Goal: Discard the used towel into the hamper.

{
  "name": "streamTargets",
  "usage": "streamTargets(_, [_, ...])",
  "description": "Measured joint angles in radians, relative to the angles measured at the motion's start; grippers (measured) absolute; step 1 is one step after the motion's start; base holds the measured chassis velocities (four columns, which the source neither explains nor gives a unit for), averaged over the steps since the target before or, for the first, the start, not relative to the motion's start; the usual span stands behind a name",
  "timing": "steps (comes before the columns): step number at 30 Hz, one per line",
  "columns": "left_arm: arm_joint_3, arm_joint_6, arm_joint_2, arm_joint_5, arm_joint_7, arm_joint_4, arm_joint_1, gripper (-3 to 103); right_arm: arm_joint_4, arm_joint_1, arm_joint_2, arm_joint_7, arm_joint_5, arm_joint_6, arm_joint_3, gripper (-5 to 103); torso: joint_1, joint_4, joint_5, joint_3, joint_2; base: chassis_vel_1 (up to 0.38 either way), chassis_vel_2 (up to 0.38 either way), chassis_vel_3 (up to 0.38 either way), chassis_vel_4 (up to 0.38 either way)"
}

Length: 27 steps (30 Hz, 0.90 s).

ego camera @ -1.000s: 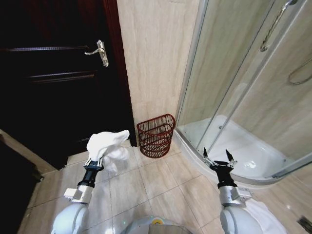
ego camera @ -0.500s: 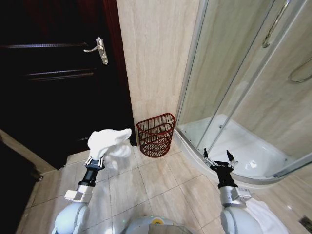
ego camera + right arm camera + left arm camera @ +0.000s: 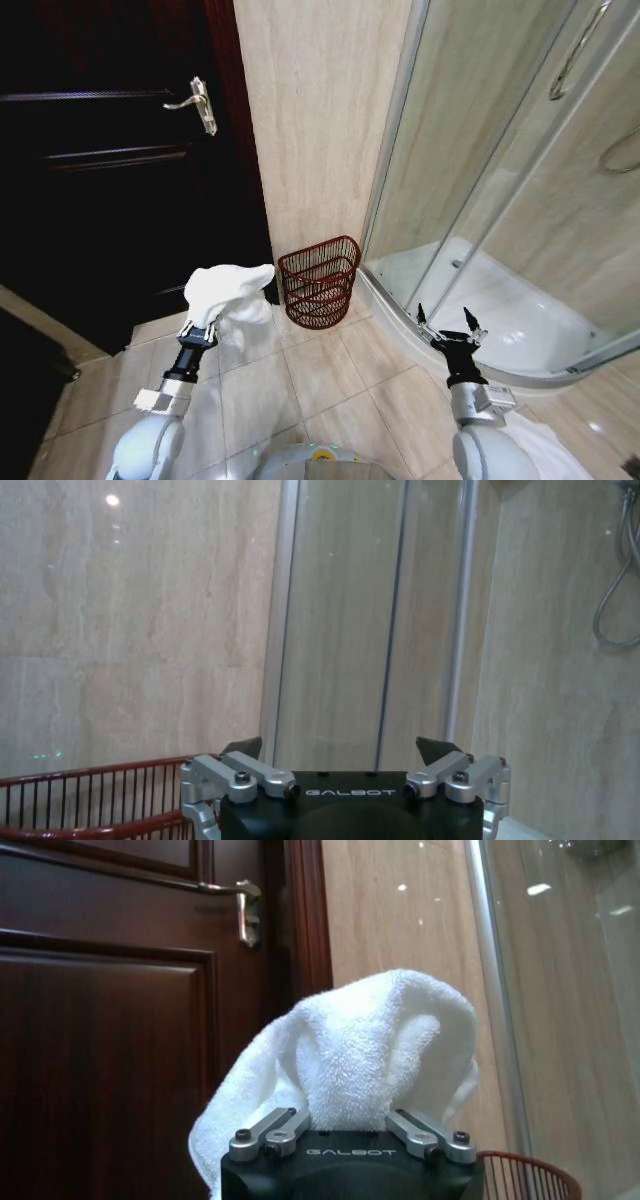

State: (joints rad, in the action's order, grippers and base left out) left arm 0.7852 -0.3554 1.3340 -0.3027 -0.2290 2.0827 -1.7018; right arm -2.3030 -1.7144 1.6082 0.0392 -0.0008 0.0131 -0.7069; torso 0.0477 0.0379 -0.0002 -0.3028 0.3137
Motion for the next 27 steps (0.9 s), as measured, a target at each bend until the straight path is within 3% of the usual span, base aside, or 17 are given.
streamTargets(4, [-0.021,0.066,-0.045,-0.009,0.003,0.024,0.039,14,-0.002,-0.002,0.0,-0.002,0.003,0.001,0.001,100,0.0,0.0004,0.0001,0.0,0.001,-0.013,0.004,0.007,-0.009])
streamTargets(6, [-0.052,0.126,-0.099,-0.012,0.028,0.032,0.104,14,-0.003,0.001,0.0,-0.002,0.002,0.004,0.005,100,0.0,-0.0001,-0.0001,-0.001,0.002,0.0,0.0,0.0,0.0])
streamTargets(8, [-0.062,0.151,-0.123,-0.014,0.048,0.035,0.13,14,0.003,0.01,-0.001,-0.002,0.0,0.006,0.014,100,0.0,-0.0008,-0.0002,-0.001,0.002,0.0,0.0,0.0,0.0])
streamTargets(10, [-0.103,0.219,-0.204,-0.045,0.091,0.037,0.203,14,0.029,0.034,-0.023,-0.006,-0.01,0.013,0.043,100,0.001,0.001,0.0003,-0.001,0.002,0.0,0.0,0.0,0.0])
streamTargets(11, [-0.103,0.219,-0.204,-0.045,0.091,0.037,0.203,14,0.029,0.034,-0.023,-0.006,-0.01,0.013,0.043,100,0.001,0.001,0.0003,-0.001,0.002,0.0,0.0,0.0,0.0])
streamTargets(13, [-0.173,0.274,-0.296,-0.094,0.119,0.018,0.297,14,0.038,0.028,-0.021,-0.005,-0.018,0.011,0.045,100,0.001,0.0004,-0.0002,-0.001,0.003,0.0,0.0,0.0,0.0])
streamTargets(14, [-0.173,0.274,-0.296,-0.094,0.119,0.018,0.297,14,0.038,0.028,-0.021,-0.005,-0.018,0.011,0.045,100,0.001,0.0004,-0.0002,-0.001,0.003,0.0,0.0,0.0,0.0])
streamTargets(17, [-0.363,0.341,-0.412,-0.176,0.175,-0.07,0.491,14,0.038,0.014,-0.004,-0.006,-0.025,0.001,0.041,100,0.001,-0.0003,-0.0005,-0.002,0.003,0.0,0.0,0.0,0.0])
streamTargets(19, [-0.453,0.355,-0.437,-0.213,0.188,-0.134,0.606,14,0.039,0.01,-0.001,-0.007,-0.029,-0.004,0.038,100,0.001,0.0002,0.0001,-0.002,0.003,0.0,0.0,0.0,0.0])
streamTargets(20, [-0.453,0.355,-0.437,-0.213,0.188,-0.134,0.606,14,0.039,0.01,-0.001,-0.007,-0.029,-0.004,0.038,100,0.001,0.0002,0.0001,-0.002,0.003,0.0,0.0,0.0,0.0])
streamTargets(22, [-0.551,0.356,-0.443,-0.234,0.192,-0.231,0.748,14,0.036,0.01,-0.001,-0.011,-0.033,-0.006,0.034,100,0.001,-0.0003,-0.0001,-0.002,0.003,0.0,0.0,0.0,0.0])
streamTargets(25, [-0.7,0.354,-0.419,-0.264,0.192,-0.391,0.938,14,0.032,0.014,-0.001,-0.019,-0.036,-0.005,0.026,100,0.001,0.0006,-0.0002,-0.002,0.004,0.0,0.0,0.0,0.0])
streamTargets(26, [-0.7,0.354,-0.419,-0.264,0.192,-0.391,0.938,14,0.032,0.014,-0.001,-0.019,-0.036,-0.005,0.026,100,0.001,0.0006,-0.0002,-0.002,0.004,0.0,0.0,0.0,0.0])
streamTargets(27, [-0.75,0.352,-0.4,-0.274,0.189,-0.455,1.017,14,0.029,0.019,0.0,-0.024,-0.037,-0.003,0.023,100,0.001,-0.0002,-0.0004,-0.003,0.004,0.0,0.0,0.0,0.0])
